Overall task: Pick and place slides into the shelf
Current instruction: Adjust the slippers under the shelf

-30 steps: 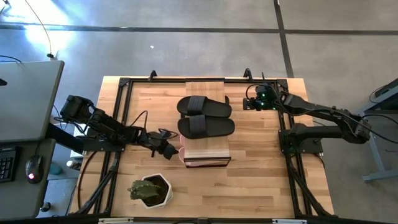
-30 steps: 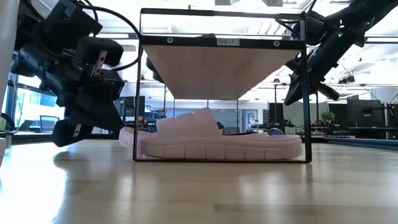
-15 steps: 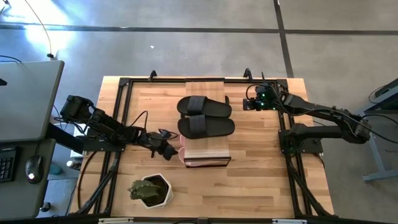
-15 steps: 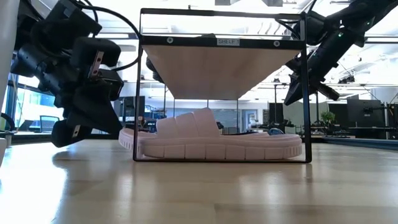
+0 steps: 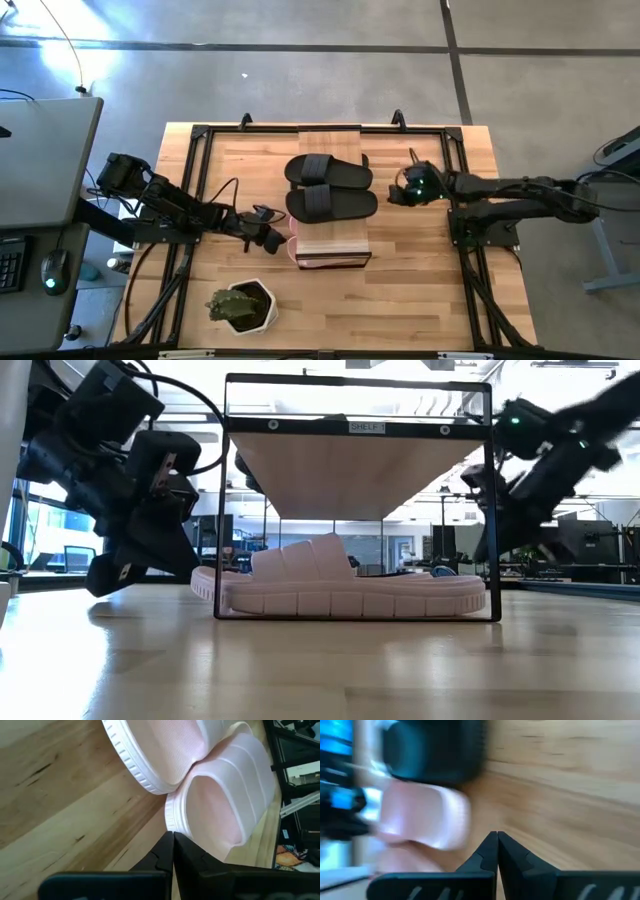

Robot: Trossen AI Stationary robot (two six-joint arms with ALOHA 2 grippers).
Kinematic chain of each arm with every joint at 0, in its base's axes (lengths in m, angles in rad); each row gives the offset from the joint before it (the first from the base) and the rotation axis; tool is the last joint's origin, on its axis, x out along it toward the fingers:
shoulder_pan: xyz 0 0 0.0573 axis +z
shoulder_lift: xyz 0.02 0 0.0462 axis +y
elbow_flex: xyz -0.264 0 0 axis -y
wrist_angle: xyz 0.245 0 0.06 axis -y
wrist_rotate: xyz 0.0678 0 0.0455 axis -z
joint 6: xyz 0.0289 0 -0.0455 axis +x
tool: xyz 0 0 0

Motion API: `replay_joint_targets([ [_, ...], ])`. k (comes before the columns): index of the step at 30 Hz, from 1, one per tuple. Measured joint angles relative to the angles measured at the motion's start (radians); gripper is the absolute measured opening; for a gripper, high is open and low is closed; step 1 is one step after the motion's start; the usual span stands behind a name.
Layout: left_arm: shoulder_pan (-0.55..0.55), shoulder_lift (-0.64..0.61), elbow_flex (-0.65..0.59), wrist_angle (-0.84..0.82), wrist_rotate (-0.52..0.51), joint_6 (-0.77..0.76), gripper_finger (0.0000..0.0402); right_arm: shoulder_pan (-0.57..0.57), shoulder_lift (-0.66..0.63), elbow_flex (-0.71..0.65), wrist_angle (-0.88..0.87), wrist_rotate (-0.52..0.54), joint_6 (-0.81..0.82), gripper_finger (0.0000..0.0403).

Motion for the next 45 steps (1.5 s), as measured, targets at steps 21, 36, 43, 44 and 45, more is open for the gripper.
replay_joint_targets([
  [21,0.0,0.0,0.0,0.031,0.0,-0.012,0.0,0.092,0.284,-0.102,0.582,0.046,0.157,0.0],
  [36,0.0,0.0,0.0,0.033,-0.011,-0.03,0.0,0.107,0.479,-0.1,0.842,0.032,0.273,0.0],
  [43,0.0,0.0,0.0,0.035,-0.019,-0.03,0.0,0.109,0.484,-0.1,0.845,0.037,0.302,0.0],
  [44,0.0,0.0,0.0,0.035,-0.019,-0.03,0.0,0.113,0.484,-0.1,0.844,0.038,0.309,0.0],
  [45,0.0,0.0,0.0,0.035,-0.019,-0.03,0.0,0.119,0.484,-0.1,0.844,0.039,0.314,0.0],
])
